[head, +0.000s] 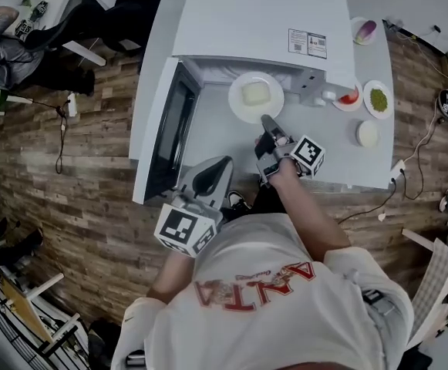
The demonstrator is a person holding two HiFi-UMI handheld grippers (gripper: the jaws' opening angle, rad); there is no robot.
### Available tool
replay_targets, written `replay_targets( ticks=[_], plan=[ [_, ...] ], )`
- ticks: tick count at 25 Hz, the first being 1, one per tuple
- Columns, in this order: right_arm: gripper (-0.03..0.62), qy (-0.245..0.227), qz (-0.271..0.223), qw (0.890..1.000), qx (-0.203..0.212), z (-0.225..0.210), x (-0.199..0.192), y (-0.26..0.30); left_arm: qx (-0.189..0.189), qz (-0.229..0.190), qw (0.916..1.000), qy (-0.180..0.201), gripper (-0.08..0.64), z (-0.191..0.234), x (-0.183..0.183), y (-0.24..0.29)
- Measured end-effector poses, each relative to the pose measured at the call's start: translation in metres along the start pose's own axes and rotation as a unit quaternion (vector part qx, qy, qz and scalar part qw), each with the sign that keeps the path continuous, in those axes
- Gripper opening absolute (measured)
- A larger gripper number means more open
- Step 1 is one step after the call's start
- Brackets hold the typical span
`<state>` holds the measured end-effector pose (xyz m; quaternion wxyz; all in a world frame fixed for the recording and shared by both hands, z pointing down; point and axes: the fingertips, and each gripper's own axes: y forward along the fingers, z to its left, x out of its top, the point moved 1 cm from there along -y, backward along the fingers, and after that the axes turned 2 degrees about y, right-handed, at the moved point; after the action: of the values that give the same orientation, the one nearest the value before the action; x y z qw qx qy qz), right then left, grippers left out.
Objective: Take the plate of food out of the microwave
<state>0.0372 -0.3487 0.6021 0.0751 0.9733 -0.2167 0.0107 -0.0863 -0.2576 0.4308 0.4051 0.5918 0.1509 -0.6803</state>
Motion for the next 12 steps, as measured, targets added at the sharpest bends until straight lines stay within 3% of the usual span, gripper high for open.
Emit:
replay_targets(
  ticks=[12],
  plan=[
    [0.018, 0.009, -0.092, 0.995, -0.041, -0.048, 0.021, -0.134, -0.097, 0.012, 0.9949, 0.025, 0.009, -0.059, -0.010, 0.005]
  ],
)
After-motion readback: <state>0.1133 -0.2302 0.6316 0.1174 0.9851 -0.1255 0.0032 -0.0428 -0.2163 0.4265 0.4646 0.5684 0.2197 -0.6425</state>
